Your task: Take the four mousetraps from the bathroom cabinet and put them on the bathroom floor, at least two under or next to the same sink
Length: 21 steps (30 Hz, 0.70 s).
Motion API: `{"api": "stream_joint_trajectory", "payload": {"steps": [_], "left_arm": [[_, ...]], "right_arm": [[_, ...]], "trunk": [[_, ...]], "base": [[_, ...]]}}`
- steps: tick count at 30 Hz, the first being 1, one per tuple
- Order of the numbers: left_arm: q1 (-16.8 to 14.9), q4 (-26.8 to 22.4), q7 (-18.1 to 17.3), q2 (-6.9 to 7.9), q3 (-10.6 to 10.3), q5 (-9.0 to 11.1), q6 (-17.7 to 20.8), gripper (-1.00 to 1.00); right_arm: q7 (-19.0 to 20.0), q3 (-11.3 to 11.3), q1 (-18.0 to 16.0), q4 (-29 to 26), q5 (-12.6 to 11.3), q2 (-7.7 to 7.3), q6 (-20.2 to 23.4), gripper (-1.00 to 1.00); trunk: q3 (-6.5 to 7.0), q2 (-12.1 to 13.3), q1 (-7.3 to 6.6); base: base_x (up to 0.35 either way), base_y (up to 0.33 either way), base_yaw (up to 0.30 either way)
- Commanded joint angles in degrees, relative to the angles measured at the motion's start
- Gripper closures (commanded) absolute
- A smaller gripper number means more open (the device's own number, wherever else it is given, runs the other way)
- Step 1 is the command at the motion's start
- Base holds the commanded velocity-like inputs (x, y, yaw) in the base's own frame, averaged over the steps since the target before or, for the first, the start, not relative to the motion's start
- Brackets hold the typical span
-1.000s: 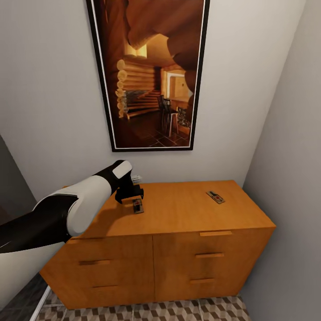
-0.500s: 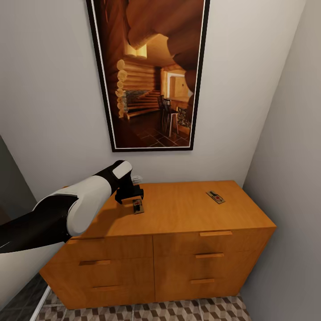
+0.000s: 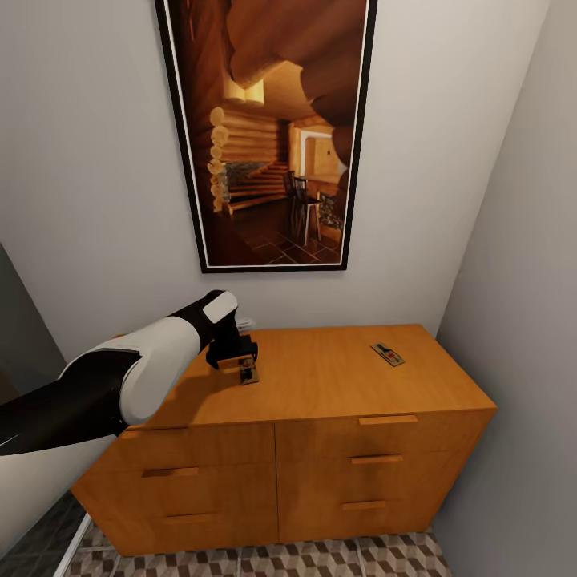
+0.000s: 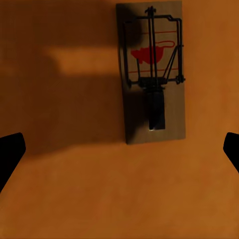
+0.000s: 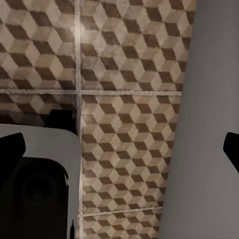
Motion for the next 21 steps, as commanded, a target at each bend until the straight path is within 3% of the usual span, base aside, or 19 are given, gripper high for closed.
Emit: {"api": "stream_joint_trajectory", "payload": {"steps": [1,21], "left_arm": [[0.0,-0.1,0.6,-0.01,0.1,0.5,0.1,-1.00],[0.0,0.0,0.6,-0.01,0.0,0.5,0.1,-1.00]], "right_arm": [[-0.1,0.5,0.0,0.0,-0.5,-0.01,0.2,-1.00],[-0.1,0.5,0.0,0.0,-0.5,-0.04,0.2,-1.00]], "trunk": [[-0.06,0.0,0.00],[-0.06,0.0,0.00]], "base": [[0.000,0.000,0.000],[0.000,0.000,-0.047]]}}
